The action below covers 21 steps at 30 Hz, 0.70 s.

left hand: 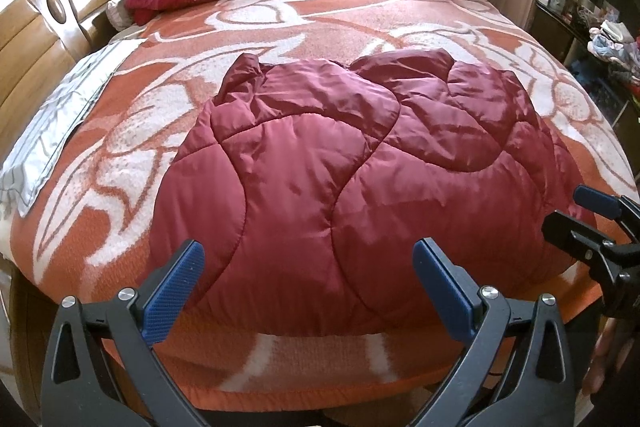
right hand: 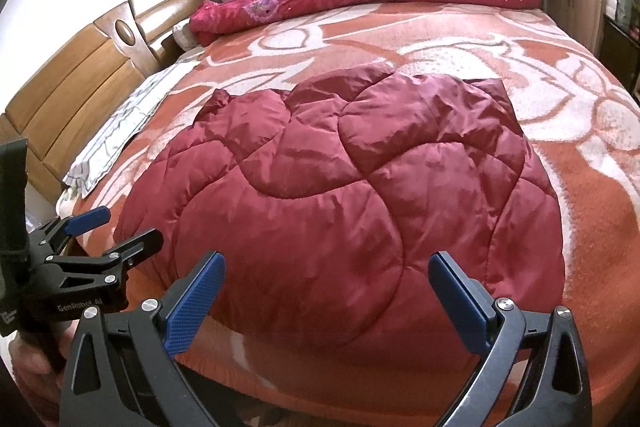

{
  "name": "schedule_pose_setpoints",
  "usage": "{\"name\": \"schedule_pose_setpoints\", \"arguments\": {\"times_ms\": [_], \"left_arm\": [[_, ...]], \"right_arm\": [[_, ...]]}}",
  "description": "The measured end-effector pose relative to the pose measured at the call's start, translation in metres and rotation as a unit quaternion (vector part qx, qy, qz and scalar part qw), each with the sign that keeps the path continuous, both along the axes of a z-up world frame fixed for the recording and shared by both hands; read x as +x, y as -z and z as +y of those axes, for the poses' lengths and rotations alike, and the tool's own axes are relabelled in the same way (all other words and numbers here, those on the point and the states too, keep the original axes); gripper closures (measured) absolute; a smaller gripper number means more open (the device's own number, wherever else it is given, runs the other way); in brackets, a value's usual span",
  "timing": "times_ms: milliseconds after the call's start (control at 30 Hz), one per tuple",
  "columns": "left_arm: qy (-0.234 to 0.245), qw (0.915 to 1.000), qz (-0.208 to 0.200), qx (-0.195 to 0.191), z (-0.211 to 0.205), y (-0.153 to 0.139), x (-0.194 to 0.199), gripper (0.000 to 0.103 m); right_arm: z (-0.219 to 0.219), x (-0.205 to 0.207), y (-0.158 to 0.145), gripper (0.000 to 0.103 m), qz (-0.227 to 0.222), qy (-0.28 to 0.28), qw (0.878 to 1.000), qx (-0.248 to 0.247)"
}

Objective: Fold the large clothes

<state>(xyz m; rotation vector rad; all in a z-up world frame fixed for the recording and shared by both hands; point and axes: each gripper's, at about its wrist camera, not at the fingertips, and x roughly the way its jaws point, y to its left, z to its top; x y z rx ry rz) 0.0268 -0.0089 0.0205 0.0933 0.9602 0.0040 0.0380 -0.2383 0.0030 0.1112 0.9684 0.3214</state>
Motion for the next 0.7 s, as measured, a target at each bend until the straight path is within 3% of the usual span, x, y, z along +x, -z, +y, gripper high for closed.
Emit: {"name": "schedule_pose_setpoints", "arguments": {"times_ms": [700], "left_arm": [[0.002, 1.0, 0.006, -0.002, -0.003, 0.0021, 0.0043, 0.0]], "right_arm": [[-0.0004, 0.0052, 0.0049, 0.001, 0.006, -0.002, 1.0, -0.002]]}}
